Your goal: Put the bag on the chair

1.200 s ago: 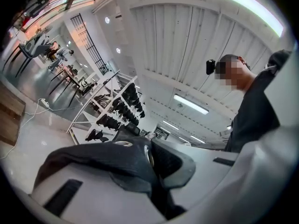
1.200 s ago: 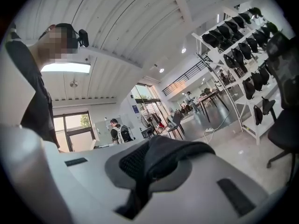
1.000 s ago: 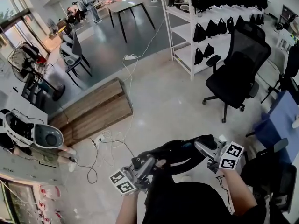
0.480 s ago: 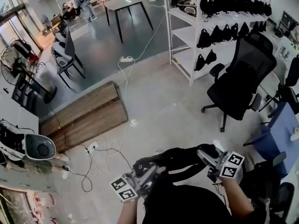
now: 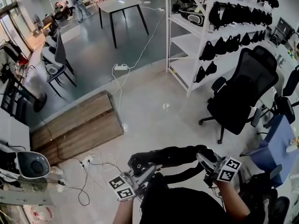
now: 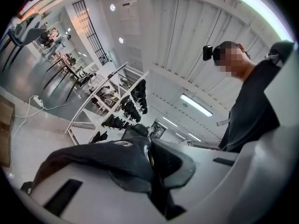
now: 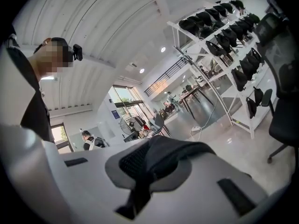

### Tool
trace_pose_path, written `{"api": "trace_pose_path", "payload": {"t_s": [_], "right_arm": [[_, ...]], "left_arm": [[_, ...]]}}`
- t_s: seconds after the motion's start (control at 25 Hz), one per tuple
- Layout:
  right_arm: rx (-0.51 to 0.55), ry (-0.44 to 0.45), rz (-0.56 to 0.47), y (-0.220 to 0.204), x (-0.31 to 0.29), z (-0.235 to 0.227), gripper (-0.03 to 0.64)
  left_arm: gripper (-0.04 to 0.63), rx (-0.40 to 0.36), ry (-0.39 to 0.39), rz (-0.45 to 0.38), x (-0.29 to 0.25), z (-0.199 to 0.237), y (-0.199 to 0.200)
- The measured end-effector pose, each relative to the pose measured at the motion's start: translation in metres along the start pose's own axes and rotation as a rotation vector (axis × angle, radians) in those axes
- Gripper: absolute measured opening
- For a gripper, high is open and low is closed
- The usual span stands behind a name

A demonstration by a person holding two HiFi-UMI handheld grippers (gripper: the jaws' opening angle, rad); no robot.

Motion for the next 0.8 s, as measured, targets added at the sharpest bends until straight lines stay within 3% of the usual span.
{"api": "trace_pose_path", "payload": {"t_s": [0.36,0.8], "right_arm": [[0.015,-0.069,-0.048,0.051,-0.092,-0.012,0.011],[-0.021,-0.246,-0.106,0.051,-0.120,-0.028,0.011]], "left_arm": [[0.020,-0.024,-0.085,0.064,-0.010,0.102,0.092],[0.020,0.040,-0.234,0.127,-0.033,0.185,0.116]]}}
Point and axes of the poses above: the fingertips, and each gripper's own axes: x backward along the fingers, z to its left, y out of its top, the point moved 9 cm from there along x, backward along the fingers, and after that the axes turned 11 degrees about -y, right-handed, at the moved point
